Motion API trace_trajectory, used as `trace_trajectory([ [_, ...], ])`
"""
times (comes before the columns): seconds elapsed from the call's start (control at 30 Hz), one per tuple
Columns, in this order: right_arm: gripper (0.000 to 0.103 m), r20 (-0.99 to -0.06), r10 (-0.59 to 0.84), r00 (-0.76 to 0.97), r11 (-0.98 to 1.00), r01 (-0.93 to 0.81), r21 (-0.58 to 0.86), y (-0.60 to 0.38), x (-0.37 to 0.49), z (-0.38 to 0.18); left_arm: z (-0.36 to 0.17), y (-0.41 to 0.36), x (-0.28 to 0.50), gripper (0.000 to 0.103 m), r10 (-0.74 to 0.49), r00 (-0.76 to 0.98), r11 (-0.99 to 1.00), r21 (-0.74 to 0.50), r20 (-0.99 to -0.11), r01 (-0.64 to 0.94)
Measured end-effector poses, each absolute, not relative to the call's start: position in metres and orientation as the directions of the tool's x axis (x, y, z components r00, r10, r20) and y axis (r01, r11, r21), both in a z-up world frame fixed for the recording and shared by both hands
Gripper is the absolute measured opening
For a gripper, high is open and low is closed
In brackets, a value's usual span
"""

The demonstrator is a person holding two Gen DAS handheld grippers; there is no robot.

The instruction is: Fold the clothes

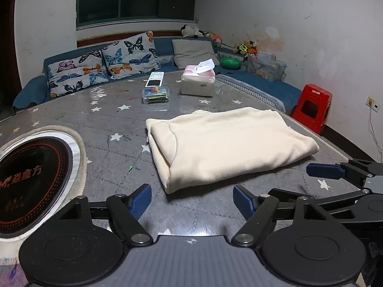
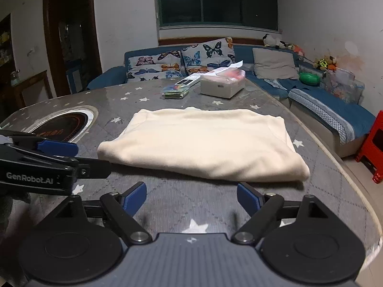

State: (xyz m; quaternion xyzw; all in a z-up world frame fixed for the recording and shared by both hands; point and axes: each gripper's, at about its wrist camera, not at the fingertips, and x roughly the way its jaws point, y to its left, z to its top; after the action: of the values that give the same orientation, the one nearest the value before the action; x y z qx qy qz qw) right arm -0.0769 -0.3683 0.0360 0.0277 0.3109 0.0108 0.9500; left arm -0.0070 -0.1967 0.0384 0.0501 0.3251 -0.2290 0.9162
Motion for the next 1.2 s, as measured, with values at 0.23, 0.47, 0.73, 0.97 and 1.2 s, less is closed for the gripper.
trace_trajectory([
  [0.23, 0.096, -0.580, 0.006, 0.815, 0.998, 0.036, 0.060, -0.369, -0.090, 0.037, 0.041, -0.193, -0.022, 0.089, -0.370, 0.702, 0.895, -0.031, -0.609, 0.444],
  [0.47, 0.101, -0.564, -0.025, 0.826, 0.996, 0.066, 0.053, -0.365, -0.103, 0.041, 0.043, -0.189, -0.035, 0.094, -0.357, 0.716, 0.901, -0.017, -0.600, 0.434],
  [0.73, 0.103, -0.537, -0.052, 0.842, 0.995, 0.092, 0.047, -0.361, -0.118, 0.048, 0.047, -0.184, -0.054, 0.101, -0.355, 0.731, 0.901, -0.005, -0.582, 0.433],
  [0.97, 0.103, -0.513, -0.075, 0.855, 0.996, 0.094, 0.011, -0.353, -0.131, 0.055, 0.051, -0.178, -0.070, 0.103, -0.355, 0.748, 0.905, -0.006, -0.561, 0.425],
  [1.2, 0.103, -0.487, -0.093, 0.868, 0.994, 0.109, 0.004, -0.346, -0.148, 0.059, 0.052, -0.171, -0.087, 0.103, -0.352, 0.761, 0.909, -0.005, -0.545, 0.417],
])
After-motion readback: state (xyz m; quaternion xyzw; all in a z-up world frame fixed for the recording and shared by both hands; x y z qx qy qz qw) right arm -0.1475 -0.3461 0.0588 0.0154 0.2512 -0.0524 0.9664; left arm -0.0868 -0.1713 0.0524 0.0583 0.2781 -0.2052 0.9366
